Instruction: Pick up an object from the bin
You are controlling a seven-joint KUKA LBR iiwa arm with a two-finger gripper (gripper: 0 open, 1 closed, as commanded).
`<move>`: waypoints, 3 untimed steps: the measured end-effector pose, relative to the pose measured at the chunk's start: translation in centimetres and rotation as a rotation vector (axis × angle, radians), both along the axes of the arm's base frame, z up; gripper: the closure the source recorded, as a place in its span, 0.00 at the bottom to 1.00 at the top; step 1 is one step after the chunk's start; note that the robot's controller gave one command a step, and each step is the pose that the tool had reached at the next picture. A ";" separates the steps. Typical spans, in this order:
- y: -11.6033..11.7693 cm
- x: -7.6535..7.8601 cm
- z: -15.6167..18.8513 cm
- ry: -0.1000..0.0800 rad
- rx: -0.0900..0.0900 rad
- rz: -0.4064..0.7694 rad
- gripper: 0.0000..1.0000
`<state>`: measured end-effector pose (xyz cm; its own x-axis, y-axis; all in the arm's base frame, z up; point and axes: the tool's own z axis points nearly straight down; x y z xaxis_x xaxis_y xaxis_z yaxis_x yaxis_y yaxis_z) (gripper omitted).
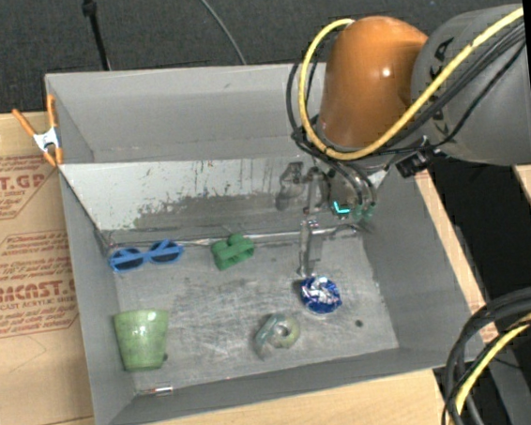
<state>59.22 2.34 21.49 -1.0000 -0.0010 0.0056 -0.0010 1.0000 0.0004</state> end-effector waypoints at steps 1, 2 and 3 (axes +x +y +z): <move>-8.8 -6.2 -9.4 0.002 -0.001 0.172 0.00; -8.5 -6.0 -9.1 -0.006 0.001 0.176 1.00; -8.5 -6.0 -9.1 -0.006 0.001 0.176 0.00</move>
Offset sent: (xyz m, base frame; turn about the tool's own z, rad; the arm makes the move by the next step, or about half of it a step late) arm -0.0597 -0.0858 -0.0902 -0.1765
